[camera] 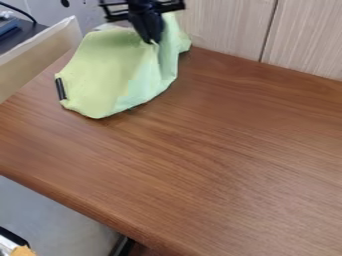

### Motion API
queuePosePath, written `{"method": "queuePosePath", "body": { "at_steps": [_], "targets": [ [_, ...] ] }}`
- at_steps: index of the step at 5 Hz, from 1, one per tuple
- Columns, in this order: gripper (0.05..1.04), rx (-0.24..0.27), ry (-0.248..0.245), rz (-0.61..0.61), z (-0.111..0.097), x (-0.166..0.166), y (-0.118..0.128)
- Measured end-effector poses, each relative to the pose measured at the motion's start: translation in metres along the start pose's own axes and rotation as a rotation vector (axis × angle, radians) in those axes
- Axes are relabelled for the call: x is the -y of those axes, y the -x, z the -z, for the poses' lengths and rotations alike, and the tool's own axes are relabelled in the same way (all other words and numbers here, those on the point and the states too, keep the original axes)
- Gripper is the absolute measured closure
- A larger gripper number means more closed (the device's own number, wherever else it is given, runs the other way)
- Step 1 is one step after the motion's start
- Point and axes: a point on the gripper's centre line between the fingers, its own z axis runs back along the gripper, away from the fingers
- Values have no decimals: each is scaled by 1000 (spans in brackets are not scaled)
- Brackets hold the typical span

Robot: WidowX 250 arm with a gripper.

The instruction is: Unfold the cloth from left to right

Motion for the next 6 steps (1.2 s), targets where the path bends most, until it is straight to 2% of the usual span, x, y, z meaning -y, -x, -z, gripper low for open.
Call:
{"method": "queuePosePath", "body": {
  "at_steps": [1,2,3,4,5,6],
  "targets": [
    [1026,-57,30,89,13,18,21],
    [1026,-112,41,130,25,20,42],
    [1026,-131,30,185,26,19,63],
    [1013,-177,31,239,35,16,81],
    [940,-192,36,280,39,18,90],
    [735,-193,37,281,39,18,91]
  ]
}}
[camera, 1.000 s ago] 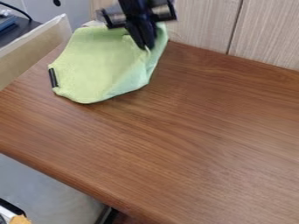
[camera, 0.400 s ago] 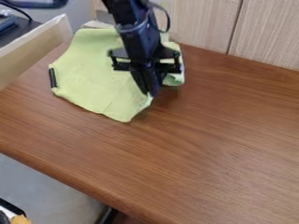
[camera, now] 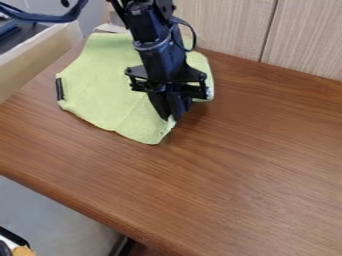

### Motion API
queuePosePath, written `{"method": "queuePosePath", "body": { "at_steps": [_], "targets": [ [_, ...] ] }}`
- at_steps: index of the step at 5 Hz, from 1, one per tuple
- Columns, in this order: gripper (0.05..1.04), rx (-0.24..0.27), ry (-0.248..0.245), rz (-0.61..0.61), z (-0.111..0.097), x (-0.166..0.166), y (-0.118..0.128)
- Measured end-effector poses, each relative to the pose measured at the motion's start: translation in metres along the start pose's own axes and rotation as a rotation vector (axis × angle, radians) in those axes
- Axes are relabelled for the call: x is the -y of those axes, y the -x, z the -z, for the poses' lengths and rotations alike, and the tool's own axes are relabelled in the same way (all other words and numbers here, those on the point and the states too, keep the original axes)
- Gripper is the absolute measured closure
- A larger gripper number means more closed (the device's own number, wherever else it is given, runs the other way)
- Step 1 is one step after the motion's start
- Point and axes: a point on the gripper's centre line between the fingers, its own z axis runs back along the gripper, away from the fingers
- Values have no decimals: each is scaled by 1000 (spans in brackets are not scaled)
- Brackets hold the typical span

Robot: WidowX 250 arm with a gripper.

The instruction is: Unfold the cloth from left to right

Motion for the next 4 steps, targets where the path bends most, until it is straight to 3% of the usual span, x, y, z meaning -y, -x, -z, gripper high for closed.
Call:
{"method": "queuePosePath", "body": {
  "at_steps": [2,3,4],
  "targets": [
    [145,23,-13,-33,-6,-6,-2],
    [79,50,-13,-36,-18,-9,-4],
    [82,104,-13,-32,-44,-9,-12]
  ]
}}
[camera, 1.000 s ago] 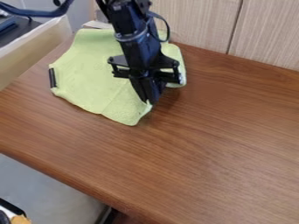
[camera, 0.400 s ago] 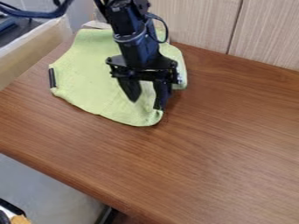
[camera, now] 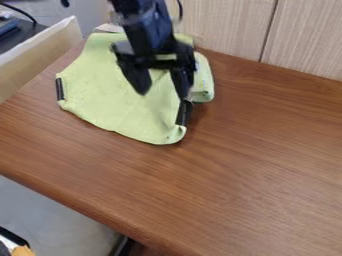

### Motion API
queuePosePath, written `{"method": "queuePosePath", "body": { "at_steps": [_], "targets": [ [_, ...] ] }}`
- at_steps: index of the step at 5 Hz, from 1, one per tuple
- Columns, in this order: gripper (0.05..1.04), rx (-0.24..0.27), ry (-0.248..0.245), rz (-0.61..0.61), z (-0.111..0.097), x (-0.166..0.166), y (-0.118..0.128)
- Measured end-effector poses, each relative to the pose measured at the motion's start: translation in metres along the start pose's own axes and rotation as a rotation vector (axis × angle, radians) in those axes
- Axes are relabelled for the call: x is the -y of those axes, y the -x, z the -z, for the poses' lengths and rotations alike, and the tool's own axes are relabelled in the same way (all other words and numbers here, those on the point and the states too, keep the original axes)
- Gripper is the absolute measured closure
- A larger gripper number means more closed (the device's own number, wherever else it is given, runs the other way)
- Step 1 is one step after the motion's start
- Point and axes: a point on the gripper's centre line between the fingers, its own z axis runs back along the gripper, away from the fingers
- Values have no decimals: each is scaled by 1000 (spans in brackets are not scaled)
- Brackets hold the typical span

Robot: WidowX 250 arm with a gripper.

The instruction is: Unfold the cloth from left to right

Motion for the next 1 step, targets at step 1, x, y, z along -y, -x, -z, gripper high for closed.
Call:
{"method": "queuePosePath", "body": {
  "at_steps": [1],
  "targets": [
    [82,75,-14,-10,-26,-4,-8]
  ]
}}
